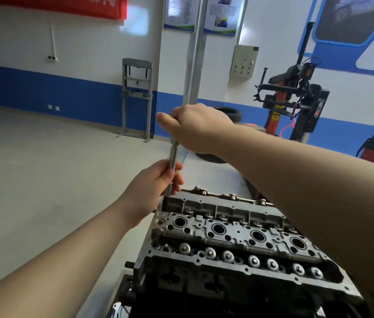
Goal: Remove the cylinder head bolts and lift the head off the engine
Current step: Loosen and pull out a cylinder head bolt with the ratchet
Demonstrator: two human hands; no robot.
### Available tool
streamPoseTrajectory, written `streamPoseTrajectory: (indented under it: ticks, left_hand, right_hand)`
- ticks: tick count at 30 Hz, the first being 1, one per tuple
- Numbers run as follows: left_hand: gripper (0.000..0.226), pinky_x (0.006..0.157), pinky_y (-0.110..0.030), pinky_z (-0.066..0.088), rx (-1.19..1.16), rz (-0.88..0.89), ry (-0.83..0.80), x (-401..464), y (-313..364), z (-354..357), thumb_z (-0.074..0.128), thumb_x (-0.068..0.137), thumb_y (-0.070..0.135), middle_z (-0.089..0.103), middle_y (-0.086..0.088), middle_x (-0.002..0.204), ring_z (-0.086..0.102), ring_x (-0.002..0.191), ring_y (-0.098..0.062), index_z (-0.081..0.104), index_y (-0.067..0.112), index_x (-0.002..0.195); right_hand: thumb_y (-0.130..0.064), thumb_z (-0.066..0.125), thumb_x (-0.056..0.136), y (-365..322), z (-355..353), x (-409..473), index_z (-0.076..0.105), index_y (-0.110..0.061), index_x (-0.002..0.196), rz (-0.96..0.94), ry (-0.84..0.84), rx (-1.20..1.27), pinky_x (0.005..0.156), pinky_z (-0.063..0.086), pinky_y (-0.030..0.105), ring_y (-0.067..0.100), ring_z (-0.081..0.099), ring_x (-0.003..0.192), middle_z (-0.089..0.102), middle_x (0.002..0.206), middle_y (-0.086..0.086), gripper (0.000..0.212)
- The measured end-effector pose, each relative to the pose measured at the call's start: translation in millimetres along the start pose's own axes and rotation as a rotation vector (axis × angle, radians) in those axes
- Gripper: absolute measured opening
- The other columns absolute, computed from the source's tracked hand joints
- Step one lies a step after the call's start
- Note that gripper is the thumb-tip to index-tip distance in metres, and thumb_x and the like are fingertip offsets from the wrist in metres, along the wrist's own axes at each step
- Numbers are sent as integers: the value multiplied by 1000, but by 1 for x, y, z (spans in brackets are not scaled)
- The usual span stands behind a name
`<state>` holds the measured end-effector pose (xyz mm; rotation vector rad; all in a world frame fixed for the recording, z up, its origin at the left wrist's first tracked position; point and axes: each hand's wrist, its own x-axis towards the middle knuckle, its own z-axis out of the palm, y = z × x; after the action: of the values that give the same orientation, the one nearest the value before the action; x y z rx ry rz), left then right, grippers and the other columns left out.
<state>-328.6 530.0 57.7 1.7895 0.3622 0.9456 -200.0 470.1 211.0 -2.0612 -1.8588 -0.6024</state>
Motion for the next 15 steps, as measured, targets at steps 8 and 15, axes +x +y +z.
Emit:
streamPoseTrajectory:
  ticks: [8, 15]
  left_hand:
    - [11, 81, -22, 62, -85, -27, 175, -9, 0, 10, 61, 107, 26, 75, 7, 92, 75, 88, -12, 70, 28, 112]
    - [17, 76, -17, 59, -12, -39, 231, -7, 3, 17, 63, 108, 26, 76, 4, 91, 74, 87, -14, 71, 39, 101]
  right_hand:
    - [-86, 32, 92, 0, 4, 2, 61, -25, 80, -166, 131, -99, 51, 44, 32, 14, 60, 60, 61, 66, -5, 69]
    - [-74, 38, 98, -4, 1, 7, 60, -22, 79, 123, -16, -62, 57, 45, 31, 19, 63, 67, 62, 72, -1, 60]
